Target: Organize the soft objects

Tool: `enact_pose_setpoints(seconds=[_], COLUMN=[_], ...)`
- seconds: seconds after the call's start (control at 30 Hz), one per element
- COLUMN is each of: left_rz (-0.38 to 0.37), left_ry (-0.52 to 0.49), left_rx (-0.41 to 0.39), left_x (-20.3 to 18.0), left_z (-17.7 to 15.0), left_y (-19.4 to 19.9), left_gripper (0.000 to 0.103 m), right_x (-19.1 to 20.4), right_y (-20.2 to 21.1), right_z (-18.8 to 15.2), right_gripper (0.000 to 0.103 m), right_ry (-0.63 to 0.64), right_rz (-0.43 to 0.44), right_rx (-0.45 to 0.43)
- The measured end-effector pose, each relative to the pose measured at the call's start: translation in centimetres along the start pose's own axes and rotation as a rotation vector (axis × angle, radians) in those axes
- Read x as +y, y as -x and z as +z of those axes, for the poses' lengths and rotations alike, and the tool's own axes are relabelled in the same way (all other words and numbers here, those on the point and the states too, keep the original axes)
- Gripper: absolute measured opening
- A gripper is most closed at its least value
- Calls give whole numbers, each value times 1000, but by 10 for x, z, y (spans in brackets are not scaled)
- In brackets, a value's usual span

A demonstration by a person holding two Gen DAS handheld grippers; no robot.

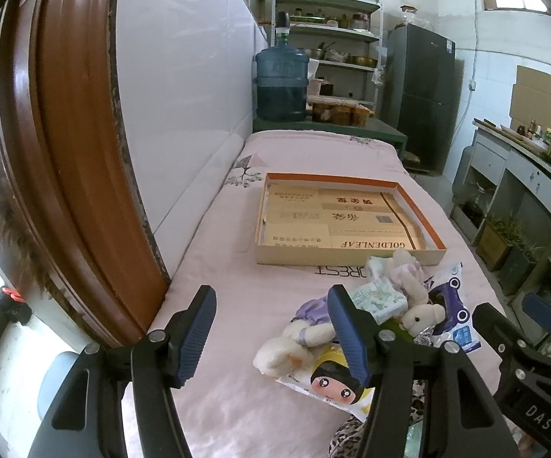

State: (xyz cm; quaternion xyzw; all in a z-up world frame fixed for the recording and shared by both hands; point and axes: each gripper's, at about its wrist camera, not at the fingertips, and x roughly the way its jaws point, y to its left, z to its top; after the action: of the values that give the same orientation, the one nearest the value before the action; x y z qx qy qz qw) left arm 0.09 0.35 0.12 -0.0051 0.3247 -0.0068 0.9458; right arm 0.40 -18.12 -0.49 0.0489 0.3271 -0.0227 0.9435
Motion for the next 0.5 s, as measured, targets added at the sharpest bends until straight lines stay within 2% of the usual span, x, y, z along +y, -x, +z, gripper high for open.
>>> enact_pose_setpoints(seconds=[0.5], left_rz=[-2], left_ry=[-1], left_rx=[0], left_x=[1], left_z=[0], left_y=[0], left_gripper=[61], right_x=[0], right_y=[-1], right_z=[-2], right_gripper=[87], right_ry=[2], right_rz=[-5], right_rx=[9])
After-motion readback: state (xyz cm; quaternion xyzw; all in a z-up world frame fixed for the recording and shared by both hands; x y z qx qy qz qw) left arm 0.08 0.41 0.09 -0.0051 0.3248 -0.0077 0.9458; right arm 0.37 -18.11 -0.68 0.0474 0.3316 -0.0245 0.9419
